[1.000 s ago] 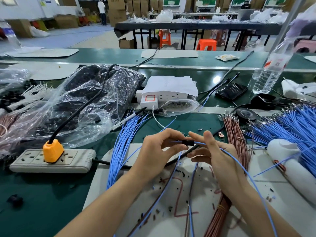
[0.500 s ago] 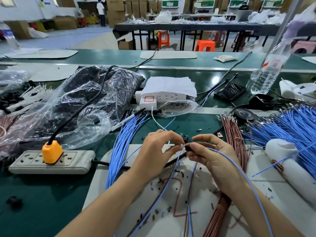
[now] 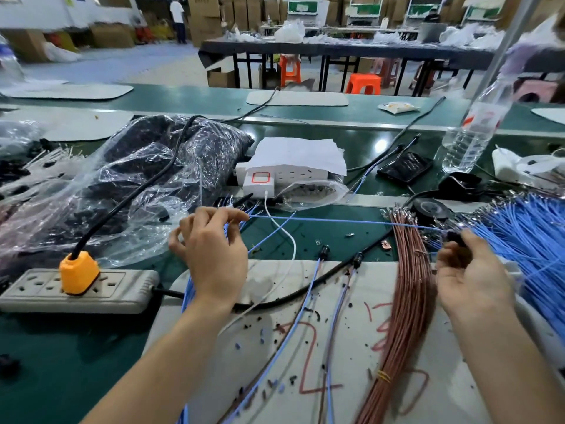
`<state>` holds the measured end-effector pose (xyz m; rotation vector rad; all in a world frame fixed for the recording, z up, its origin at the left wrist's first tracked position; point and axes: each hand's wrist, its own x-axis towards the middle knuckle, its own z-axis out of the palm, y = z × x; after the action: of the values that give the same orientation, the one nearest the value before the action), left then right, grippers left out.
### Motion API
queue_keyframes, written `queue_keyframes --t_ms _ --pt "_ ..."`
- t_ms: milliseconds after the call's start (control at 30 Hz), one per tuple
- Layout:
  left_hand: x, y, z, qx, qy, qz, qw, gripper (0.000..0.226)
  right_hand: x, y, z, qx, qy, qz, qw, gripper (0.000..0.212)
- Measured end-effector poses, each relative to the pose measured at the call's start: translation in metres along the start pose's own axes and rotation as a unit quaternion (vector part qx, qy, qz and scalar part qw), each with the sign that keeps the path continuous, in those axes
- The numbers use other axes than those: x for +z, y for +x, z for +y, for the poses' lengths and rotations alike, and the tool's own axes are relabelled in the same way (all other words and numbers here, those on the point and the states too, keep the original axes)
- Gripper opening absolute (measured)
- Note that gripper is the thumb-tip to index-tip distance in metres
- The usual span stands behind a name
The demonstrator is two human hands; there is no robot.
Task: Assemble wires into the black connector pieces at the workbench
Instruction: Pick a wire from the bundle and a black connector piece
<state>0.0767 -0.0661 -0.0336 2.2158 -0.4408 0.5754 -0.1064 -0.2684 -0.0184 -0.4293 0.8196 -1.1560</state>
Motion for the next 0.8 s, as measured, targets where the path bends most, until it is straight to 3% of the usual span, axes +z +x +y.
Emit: queue_keyframes --t_ms 67,100,167,267,333,533,667,800 --pt "-0.001 -0.006 0.006 0.045 -0.009 0.033 0.998 0.027 0.003 -0.01 0.006 -0.125 -0.088 -0.026 0.988 0.016" --pt "-0.002 -0.009 0.009 0.084 -0.027 0.051 0.995 0.029 0.005 -0.019 0.01 -0.211 -0.148 -0.065 0.964 0.018" --pt "-0.004 -0.014 0.016 0.195 -0.101 0.057 0.974 0.028 0.008 -0.04 0.02 -0.362 -0.266 -0.169 0.877 0.019" --pt "-0.005 -0.032 0.024 0.312 -0.271 -0.12 0.903 0.031 0.003 -0.065 0.039 -0.485 -0.345 -0.299 0.746 0.017" --pt "-0.005 -0.04 0.029 0.319 -0.309 -0.221 0.869 0.038 -0.002 -0.076 0.05 -0.499 -0.347 -0.354 0.711 0.026" --pt "-0.002 -0.036 0.023 0.28 -0.331 -0.227 0.872 0.012 -0.005 -0.081 0.061 -0.454 -0.346 -0.41 0.711 0.027" --pt "-0.001 -0.036 0.022 0.269 -0.326 -0.254 0.87 0.009 -0.003 -0.078 0.061 -0.472 -0.372 -0.408 0.687 0.015" --pt "0.0 -0.037 0.022 0.245 -0.328 -0.274 0.87 0.007 -0.003 -0.08 0.06 -0.469 -0.349 -0.407 0.702 0.014"
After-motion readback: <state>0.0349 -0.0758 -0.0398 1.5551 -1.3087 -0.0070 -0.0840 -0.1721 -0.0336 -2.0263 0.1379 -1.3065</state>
